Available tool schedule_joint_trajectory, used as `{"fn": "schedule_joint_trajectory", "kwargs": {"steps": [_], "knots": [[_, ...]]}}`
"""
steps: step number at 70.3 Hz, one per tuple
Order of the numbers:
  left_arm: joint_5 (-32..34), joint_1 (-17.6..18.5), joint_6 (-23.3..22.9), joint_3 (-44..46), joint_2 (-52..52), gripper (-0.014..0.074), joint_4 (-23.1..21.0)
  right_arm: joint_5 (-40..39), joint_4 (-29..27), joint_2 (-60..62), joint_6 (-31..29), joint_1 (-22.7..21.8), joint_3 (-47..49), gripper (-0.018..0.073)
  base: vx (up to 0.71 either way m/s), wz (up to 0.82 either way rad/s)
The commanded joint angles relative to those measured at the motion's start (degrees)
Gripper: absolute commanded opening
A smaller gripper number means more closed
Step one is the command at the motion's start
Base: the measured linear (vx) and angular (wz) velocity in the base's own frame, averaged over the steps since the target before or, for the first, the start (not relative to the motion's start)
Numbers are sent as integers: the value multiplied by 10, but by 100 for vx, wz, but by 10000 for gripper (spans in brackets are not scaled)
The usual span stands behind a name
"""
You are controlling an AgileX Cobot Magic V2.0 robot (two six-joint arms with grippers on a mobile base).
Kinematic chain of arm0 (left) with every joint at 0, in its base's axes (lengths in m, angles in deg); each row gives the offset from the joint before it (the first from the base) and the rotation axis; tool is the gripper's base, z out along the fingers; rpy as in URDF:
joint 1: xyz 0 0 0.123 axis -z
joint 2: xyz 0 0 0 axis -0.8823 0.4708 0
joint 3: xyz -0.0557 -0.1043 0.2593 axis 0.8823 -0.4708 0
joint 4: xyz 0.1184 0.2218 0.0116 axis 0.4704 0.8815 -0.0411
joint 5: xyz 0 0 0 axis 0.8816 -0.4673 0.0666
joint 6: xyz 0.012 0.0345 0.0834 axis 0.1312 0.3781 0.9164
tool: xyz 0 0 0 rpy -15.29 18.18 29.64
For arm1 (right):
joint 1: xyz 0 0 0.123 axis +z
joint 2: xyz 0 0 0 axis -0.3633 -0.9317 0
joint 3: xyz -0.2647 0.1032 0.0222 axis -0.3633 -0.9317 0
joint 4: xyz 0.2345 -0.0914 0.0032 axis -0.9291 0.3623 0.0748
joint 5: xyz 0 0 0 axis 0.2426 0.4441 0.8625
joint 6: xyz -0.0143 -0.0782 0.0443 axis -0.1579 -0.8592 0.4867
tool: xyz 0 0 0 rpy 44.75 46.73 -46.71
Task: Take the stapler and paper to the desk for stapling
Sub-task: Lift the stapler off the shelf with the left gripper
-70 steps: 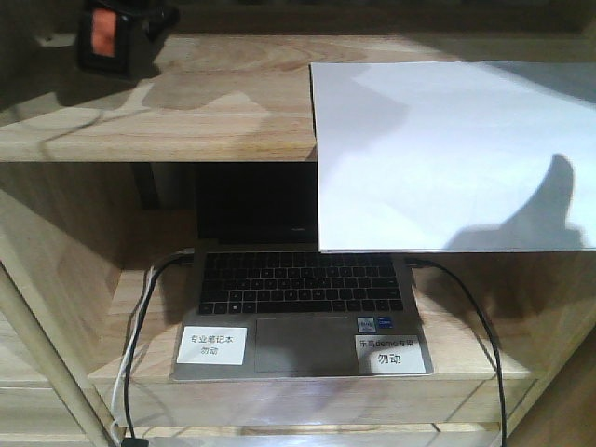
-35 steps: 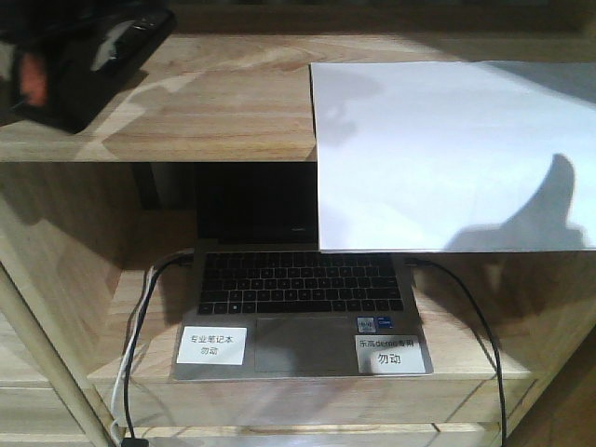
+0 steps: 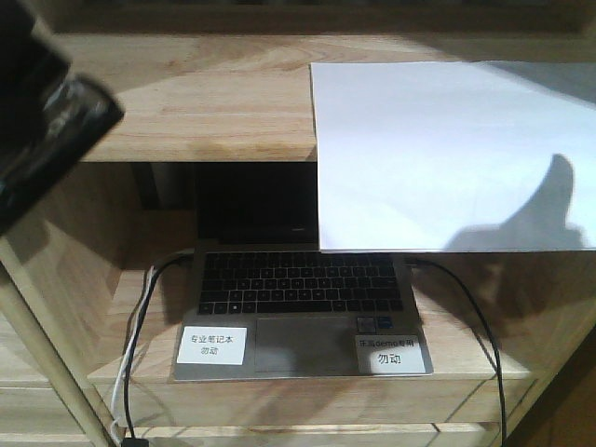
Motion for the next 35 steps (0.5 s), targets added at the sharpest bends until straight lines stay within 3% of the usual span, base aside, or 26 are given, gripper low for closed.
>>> {"fn": "schedule_joint_trajectory", "kwargs": {"steps": [1, 8, 35], "knots": [[67, 2, 41, -18, -51, -8, -53, -41, -1, -6, -4, -2, 17, 360, 0, 0], [67, 2, 48, -62, -103, -8, -74, -41, -1, -6, -4, -2, 17, 360, 0, 0], [1, 2, 48, -171, -289, -8, -71, -41, -1, -6, -4, -2, 17, 360, 0, 0]]}}
